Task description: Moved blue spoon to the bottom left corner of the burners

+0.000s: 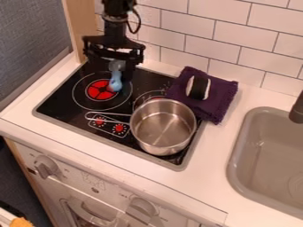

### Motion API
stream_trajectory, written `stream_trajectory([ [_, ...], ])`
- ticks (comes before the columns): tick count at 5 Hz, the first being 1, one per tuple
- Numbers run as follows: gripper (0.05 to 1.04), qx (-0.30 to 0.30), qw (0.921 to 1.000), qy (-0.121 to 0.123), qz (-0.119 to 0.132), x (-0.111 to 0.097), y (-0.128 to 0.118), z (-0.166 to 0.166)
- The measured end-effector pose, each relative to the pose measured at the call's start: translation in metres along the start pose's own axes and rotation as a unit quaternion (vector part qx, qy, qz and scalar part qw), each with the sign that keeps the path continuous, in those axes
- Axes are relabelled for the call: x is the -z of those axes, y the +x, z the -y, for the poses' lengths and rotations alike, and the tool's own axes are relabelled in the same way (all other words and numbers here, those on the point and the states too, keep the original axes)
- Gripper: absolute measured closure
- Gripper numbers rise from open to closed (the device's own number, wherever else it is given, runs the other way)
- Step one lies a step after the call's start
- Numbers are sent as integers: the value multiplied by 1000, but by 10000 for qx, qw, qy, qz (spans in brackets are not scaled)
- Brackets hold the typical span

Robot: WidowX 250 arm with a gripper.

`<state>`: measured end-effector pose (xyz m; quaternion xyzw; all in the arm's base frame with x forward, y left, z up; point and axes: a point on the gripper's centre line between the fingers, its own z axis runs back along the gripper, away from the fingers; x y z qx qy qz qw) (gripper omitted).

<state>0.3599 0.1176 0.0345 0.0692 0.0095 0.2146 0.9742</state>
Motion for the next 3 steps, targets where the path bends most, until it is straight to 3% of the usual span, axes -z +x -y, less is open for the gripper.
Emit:
stream_trajectory([
  [1, 83, -212, 9996, -146, -147, 19, 1, 4],
  [2, 147, -246, 9995, -165, -137, 23, 3, 4],
  [3, 428, -203, 9997, -114, -99, 23, 4, 3],
])
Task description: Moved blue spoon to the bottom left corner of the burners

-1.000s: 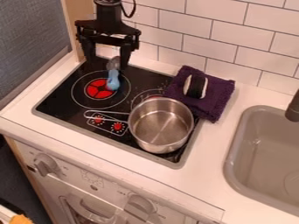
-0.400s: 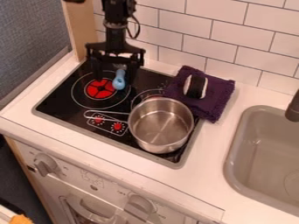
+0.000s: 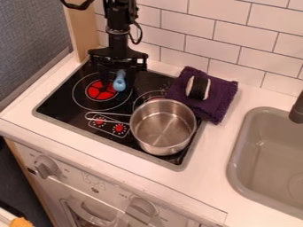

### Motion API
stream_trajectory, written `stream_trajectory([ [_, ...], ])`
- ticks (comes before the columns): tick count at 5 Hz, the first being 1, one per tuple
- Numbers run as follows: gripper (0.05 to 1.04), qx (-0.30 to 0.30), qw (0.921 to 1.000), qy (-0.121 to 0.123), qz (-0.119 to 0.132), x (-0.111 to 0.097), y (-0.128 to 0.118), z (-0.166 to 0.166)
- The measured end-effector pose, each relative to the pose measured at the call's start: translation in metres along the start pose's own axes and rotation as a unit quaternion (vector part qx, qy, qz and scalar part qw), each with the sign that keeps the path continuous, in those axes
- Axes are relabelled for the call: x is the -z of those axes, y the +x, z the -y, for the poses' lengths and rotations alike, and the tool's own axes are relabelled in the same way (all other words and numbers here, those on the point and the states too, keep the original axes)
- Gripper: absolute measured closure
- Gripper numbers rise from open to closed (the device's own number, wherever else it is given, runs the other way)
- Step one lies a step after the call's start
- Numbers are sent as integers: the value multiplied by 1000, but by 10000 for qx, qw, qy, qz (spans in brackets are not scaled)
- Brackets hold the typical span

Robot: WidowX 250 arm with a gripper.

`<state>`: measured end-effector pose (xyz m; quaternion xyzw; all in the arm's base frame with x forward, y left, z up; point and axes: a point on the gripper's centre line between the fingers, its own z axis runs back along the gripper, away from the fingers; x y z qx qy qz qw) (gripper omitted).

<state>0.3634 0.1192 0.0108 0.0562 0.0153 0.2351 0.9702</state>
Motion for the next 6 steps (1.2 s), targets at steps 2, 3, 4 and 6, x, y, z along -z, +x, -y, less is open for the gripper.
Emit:
stream_trajectory([
  [2, 676, 281, 9992, -277, 59, -9, -15, -18],
  [3, 676, 619, 9961, -496, 383, -37, -18, -43],
  [4, 676, 1463, 9877, -335, 432, -49, -34, -87],
  [6, 676, 1962, 9805, -8, 142, -16, -59, -147],
])
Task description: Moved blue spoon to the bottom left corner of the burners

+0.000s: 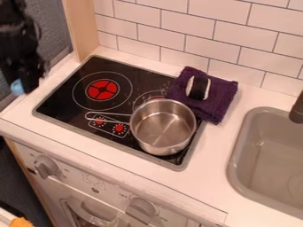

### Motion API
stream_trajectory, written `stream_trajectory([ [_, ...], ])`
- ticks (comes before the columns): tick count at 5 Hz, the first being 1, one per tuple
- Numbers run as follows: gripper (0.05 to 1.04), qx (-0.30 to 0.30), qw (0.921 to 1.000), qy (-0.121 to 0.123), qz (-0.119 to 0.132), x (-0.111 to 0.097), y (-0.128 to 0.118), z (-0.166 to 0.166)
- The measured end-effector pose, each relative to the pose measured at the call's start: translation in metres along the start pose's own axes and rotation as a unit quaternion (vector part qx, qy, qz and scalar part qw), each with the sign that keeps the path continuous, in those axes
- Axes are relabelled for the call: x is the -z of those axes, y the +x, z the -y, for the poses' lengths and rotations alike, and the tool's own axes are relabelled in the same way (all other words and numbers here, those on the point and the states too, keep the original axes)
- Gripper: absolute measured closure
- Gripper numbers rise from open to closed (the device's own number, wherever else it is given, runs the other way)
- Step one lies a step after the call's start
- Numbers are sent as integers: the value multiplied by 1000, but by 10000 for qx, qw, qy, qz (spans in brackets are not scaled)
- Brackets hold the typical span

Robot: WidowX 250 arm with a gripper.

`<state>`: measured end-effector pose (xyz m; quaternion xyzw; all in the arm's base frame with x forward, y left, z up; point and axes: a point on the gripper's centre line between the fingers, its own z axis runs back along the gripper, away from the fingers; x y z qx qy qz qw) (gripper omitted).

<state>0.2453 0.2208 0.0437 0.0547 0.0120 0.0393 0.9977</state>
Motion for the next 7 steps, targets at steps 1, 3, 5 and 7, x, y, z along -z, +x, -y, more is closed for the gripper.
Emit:
stream_trajectory([
  [1, 676, -162, 9999, 5, -26, 11, -4, 4],
  [3, 676, -96, 9998, 6, -154, 24, 1, 28],
  [5, 603, -23, 9999, -17, -168, 29, 5, 32],
  [7, 77, 107, 9996, -184, 181, 6, 1, 32],
])
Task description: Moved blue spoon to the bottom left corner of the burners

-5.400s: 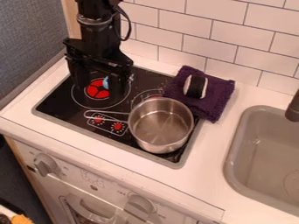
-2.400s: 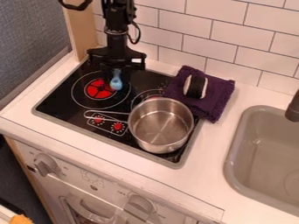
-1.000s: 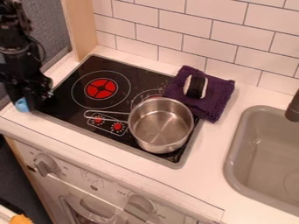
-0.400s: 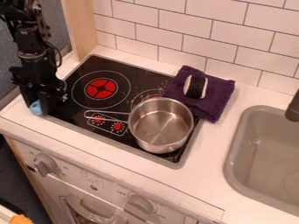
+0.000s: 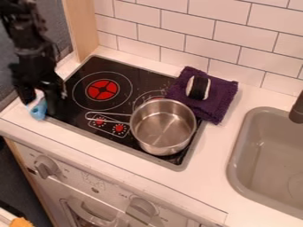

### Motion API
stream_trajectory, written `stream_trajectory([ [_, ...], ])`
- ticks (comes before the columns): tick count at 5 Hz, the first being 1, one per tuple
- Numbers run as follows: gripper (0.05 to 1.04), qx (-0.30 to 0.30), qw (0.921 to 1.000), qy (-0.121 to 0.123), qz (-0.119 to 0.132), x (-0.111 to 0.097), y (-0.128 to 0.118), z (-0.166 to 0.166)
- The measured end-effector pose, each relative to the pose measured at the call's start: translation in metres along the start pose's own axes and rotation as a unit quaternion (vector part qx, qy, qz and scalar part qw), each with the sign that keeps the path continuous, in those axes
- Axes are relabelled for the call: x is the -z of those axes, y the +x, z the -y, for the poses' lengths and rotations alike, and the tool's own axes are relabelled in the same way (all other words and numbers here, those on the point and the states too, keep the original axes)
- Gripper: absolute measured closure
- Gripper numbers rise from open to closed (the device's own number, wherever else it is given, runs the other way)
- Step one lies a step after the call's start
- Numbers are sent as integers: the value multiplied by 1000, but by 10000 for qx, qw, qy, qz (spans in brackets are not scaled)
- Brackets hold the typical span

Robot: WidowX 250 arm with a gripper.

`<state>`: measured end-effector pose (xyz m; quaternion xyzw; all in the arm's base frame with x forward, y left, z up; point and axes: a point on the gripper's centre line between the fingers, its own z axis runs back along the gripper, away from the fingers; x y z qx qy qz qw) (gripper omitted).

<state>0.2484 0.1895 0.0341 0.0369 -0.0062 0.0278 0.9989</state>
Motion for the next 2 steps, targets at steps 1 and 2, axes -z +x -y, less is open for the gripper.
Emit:
stream_trajectory([
  [1, 75, 168, 9991, -68, 379, -32, 0, 2],
  [2, 82, 201, 9990, -109, 380, -41, -2, 6],
])
